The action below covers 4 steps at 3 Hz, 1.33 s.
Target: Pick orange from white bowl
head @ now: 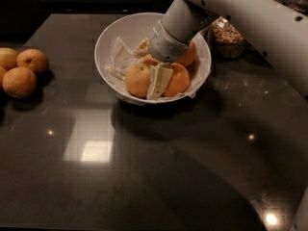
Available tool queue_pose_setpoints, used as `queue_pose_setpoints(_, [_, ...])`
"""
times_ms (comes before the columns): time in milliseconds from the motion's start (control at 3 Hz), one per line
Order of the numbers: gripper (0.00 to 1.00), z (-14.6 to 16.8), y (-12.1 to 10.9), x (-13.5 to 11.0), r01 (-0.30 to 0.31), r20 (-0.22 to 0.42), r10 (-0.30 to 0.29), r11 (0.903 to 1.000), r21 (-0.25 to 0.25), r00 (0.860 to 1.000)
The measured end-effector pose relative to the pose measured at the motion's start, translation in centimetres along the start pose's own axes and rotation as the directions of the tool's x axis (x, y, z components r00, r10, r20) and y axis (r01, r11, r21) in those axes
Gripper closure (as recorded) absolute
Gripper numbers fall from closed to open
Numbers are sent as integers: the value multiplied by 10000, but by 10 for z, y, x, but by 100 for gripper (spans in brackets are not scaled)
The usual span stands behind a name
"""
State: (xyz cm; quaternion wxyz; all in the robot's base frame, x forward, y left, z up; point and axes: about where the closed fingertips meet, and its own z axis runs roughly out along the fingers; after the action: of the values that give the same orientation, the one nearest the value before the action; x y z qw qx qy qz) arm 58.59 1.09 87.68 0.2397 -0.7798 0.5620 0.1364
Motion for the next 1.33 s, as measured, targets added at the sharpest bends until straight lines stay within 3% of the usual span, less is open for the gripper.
queue_pose_setpoints(667, [20,18,-4,4,227,-337,-236,9993,-285,9992])
queue_pose_setpoints(1333, [62,25,-5,5,254,-422,-271,9989,-407,9987])
